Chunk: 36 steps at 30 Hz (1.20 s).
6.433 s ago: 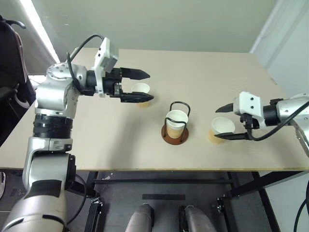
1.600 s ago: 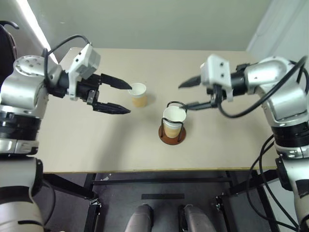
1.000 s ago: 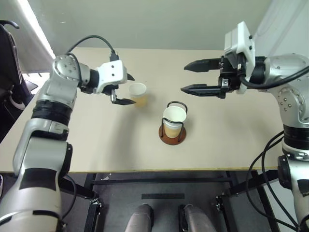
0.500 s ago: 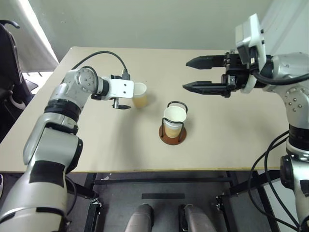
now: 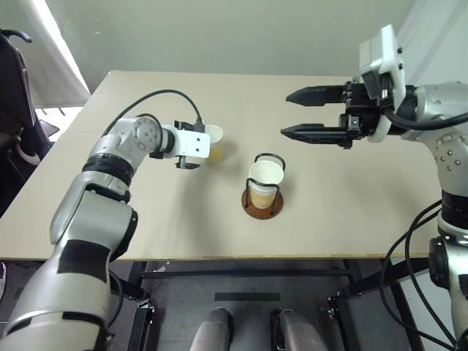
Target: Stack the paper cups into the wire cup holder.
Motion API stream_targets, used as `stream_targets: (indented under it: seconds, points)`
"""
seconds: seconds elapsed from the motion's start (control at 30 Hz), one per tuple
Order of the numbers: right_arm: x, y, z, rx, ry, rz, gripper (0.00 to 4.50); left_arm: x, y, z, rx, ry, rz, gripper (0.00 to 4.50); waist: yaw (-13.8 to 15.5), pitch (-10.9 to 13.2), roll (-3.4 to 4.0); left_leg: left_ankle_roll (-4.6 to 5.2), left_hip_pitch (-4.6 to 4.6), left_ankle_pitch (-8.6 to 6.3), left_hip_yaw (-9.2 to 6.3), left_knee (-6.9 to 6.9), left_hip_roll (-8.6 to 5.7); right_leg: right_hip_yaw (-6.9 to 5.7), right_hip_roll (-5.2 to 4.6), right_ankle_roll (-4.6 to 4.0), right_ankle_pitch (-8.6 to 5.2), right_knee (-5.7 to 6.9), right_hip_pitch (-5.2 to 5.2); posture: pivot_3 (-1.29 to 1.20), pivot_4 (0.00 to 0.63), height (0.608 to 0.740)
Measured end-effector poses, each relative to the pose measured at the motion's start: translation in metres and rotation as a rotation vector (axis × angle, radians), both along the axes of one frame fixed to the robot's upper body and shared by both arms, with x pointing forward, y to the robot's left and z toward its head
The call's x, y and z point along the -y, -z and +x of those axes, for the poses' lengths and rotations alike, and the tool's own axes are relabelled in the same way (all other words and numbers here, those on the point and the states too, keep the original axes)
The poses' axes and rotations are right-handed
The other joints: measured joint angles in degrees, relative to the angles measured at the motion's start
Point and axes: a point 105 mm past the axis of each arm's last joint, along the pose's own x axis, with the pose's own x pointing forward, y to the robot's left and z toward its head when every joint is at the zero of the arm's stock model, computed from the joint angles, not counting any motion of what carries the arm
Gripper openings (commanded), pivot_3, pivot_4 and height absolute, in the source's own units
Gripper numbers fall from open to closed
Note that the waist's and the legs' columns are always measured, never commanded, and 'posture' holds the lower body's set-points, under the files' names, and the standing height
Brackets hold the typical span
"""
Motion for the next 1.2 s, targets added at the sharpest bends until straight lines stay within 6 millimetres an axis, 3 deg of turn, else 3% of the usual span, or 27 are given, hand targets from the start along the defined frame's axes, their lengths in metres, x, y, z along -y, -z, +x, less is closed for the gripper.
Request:
stream_targets:
  seconds: [0.37, 0.4, 0.47, 0.8, 1.0, 1.2]
  points:
    - [0.003, 0.002, 0.000, 0.004, 0.015, -0.006, 2.94, 0.013, 0.008, 0.005, 0.035, 0.010, 0.015, 4.50, 0.07, 0.00, 0.00, -0.03, 0.02, 0.02, 0.02, 0.04, 0.02, 0.02, -0.01, 0.04, 0.02, 0.01, 0.02, 0.00, 0.150, 0.740]
    - [0.003, 0.002, 0.000, 0.004, 0.016, -0.007, 2.97, 0.015, 0.009, 0.005, 0.035, 0.013, 0.014, 4.32, 0.06, 0.00, 0.00, -0.03, 0.02, 0.02, 0.08, 0.02, -0.03, 0.00, 0.07, 0.04, 0.02, 0.01, 0.02, 0.00, 0.150, 0.740]
    - [0.003, 0.002, 0.000, 0.005, 0.016, -0.008, 2.98, 0.018, 0.011, 0.006, 0.040, 0.019, 0.014, 3.87, 0.11, 0.00, 0.00, -0.03, 0.02, 0.02, 0.03, 0.06, 0.02, 0.03, 0.00, 0.04, 0.02, 0.02, 0.02, 0.00, 0.150, 0.740]
    - [0.006, 0.006, 0.000, 0.010, 0.029, -0.022, 2.98, 0.022, 0.017, 0.004, 0.017, 0.036, 0.033, 0.13, 0.15, 0.00, -0.01, -0.04, 0.03, 0.03, 0.08, 0.08, -0.02, -0.01, 0.07, 0.05, 0.02, 0.01, 0.05, 0.00, 0.150, 0.740]
    - [0.017, 0.008, -0.002, 0.025, 0.039, -0.072, 2.98, 0.025, 0.017, -0.002, -0.036, 0.072, 0.016, 0.03, 0.36, 0.00, -0.01, -0.04, 0.01, 0.03, 0.08, 0.08, -0.02, -0.02, 0.06, 0.07, 0.03, 0.01, 0.05, 0.00, 0.150, 0.740]
    - [0.035, 0.014, -0.007, 0.003, 0.022, -0.161, 2.98, 0.038, -0.014, -0.015, -0.130, 0.170, -0.115, 0.03, 0.52, -0.02, -0.03, -0.01, 0.01, 0.01, 0.16, 0.07, -0.01, 0.04, 0.08, 0.10, 0.03, 0.00, 0.05, 0.00, 0.150, 0.740]
